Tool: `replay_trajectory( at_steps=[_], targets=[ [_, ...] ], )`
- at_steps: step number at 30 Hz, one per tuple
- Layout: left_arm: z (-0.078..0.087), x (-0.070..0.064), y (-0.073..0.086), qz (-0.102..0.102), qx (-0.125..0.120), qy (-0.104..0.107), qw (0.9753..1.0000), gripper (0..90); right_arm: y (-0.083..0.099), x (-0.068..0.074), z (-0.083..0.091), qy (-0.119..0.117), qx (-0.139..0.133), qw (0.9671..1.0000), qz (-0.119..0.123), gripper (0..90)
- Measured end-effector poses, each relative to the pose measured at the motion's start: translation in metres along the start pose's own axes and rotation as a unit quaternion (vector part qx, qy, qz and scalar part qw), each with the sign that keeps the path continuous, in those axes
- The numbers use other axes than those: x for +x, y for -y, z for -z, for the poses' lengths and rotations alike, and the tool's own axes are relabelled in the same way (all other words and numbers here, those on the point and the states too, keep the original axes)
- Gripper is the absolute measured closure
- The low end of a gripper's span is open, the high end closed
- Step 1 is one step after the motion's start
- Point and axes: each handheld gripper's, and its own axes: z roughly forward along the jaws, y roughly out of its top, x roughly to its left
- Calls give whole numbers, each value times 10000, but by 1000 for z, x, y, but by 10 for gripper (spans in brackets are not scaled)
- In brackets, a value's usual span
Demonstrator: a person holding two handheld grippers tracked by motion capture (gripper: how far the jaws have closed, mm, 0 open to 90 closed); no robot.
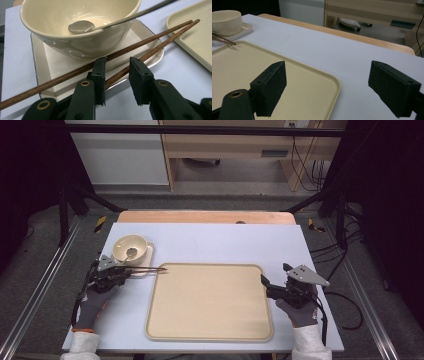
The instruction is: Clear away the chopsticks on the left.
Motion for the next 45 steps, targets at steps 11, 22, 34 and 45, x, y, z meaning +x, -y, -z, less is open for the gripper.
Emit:
replay_trajectory(
  at_steps=[11, 22, 34, 45],
  targets=[
    [-1, -1, 0, -14, -8, 4, 10000, 644, 0, 0, 0, -2, -2, 10000, 0, 152],
    [-1, -3, -1, 18, 0, -1, 10000, 693, 0, 0, 0, 1, 0, 10000, 1, 153],
    [-2, -4, -1, 70, -42, 1, 10000, 727, 0, 0, 0, -5, -1, 10000, -1, 154],
    [-2, -6, -2, 78, -48, 29, 10000, 766, 0, 0, 1, -6, -5, 10000, -7, 154]
  ],
)
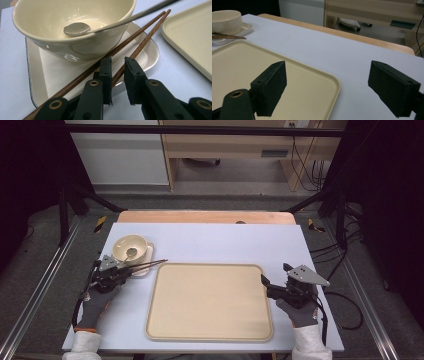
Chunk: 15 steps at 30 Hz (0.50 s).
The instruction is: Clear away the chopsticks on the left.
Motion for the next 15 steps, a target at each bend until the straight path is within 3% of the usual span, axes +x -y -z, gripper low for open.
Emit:
replay_trajectory(
  at_steps=[15],
  targets=[
    [-2, -4, -1, -15, -22, 1, 10000, 800, 0, 0, 0, 10, 10, 10000, 9, 153]
  ],
)
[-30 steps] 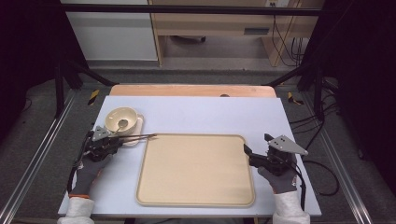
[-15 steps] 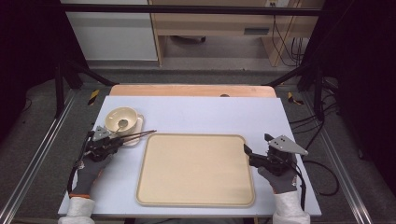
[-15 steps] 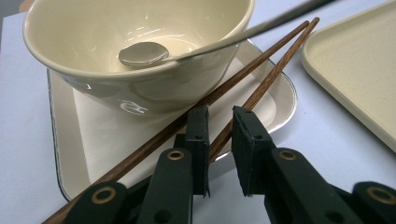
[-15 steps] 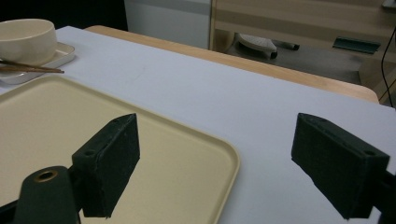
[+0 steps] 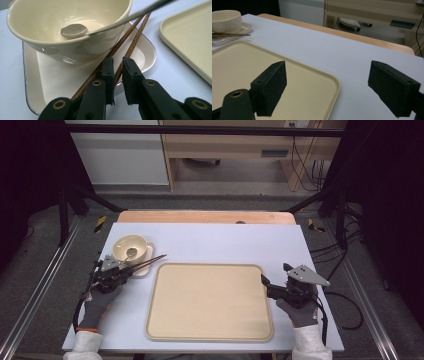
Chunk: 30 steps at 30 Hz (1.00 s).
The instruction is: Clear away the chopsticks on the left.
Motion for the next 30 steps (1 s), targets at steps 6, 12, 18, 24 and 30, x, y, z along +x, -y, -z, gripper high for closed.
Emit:
replay_trajectory(
  at_steps=[6, 12, 18, 24, 30],
  targets=[
    [-1, -1, -1, -11, -15, 5, 10000, 822, 0, 0, 0, 7, -2, 10000, 16, 154],
    [-3, 0, 0, 46, 16, 24, 10000, 779, 0, 0, 0, 6, -2, 10000, 16, 153],
    [-4, 2, 0, 96, 32, 72, 9999, 768, 0, -1, 0, 2, -4, 10000, 9, 153],
    [-5, 1, 0, 149, 24, 93, 9998, 785, 0, 0, 0, 7, -2, 10000, 10, 154],
    [-5, 0, -1, 134, 9, 118, 9998, 802, 0, 0, 0, 6, -4, 10000, 11, 154]
  ],
)
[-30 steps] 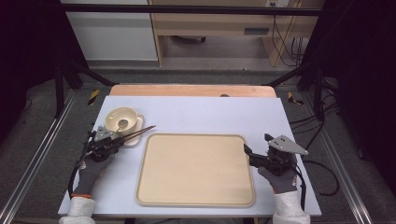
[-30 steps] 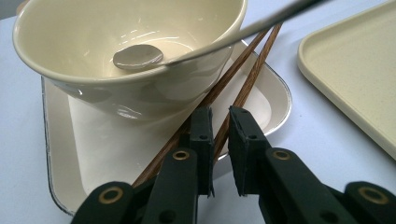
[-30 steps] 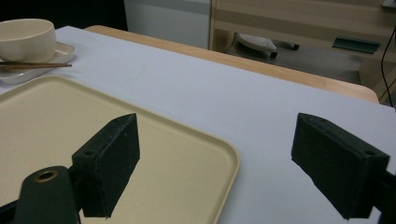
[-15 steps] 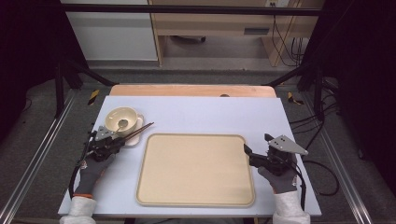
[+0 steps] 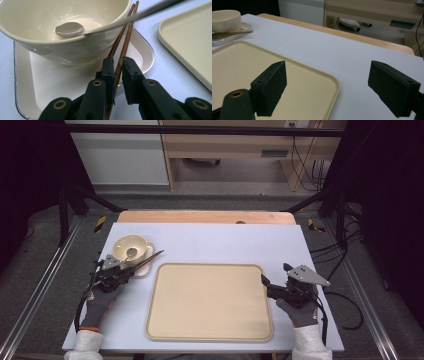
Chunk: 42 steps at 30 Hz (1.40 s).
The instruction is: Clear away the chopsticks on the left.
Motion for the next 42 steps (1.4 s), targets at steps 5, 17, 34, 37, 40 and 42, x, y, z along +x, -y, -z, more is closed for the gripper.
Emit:
replay_trajectory(
  at_steps=[5, 17, 34, 37, 40, 42],
  targets=[
    [0, -1, 0, -34, -4, 63, 10000, 823, 0, 0, 0, 6, 3, 10000, 7, 154],
    [1, -4, -2, -66, -1, 140, 9999, 851, 0, -1, 0, -40, -7, 10000, -31, 143],
    [9, -10, -5, -41, -77, 299, 9995, 852, 0, -2, 1, -52, -12, 10000, -46, 131],
    [11, -11, -6, -41, -102, 331, 9994, 852, 0, -2, 2, -64, -28, 10000, -69, 126],
    [13, -14, -7, -19, -144, 352, 9993, 851, 0, -2, 2, -65, -22, 9999, -75, 118],
    [15, -16, -8, -12, -148, 370, 9992, 852, 0, -2, 2, -73, -15, 9999, -79, 112]
  ],
)
